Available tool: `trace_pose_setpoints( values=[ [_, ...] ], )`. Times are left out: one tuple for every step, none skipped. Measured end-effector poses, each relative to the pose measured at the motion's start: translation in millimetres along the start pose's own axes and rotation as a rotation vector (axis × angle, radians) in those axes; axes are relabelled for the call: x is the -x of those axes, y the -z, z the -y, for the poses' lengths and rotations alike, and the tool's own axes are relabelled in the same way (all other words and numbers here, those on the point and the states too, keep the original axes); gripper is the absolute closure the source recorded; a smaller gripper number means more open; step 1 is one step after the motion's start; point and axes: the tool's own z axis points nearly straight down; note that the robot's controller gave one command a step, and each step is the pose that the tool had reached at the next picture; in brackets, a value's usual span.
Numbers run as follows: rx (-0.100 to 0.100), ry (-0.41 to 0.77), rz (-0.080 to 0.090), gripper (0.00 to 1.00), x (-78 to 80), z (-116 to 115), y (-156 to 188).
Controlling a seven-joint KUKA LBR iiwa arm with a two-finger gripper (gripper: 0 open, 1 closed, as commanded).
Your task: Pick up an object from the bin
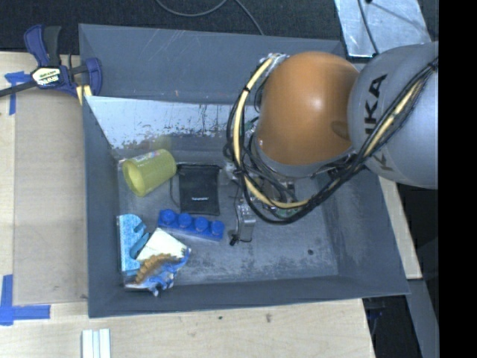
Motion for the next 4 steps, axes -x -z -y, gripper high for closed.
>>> trace_pose_setpoints(
  values=[
    [0.002,-0.003,0.009,0.00,1.6,0.3,4.3],
    [0.002,-0.064,0.014,0.00,9.2,-7.4,-18.2],
    [0.003,-0.076,0.013,0.00,22.0,-34.7,-71.5],
    [0.001,-0.111,0.006,0.00,14.8,-47.7,-94.2]
  ],
)
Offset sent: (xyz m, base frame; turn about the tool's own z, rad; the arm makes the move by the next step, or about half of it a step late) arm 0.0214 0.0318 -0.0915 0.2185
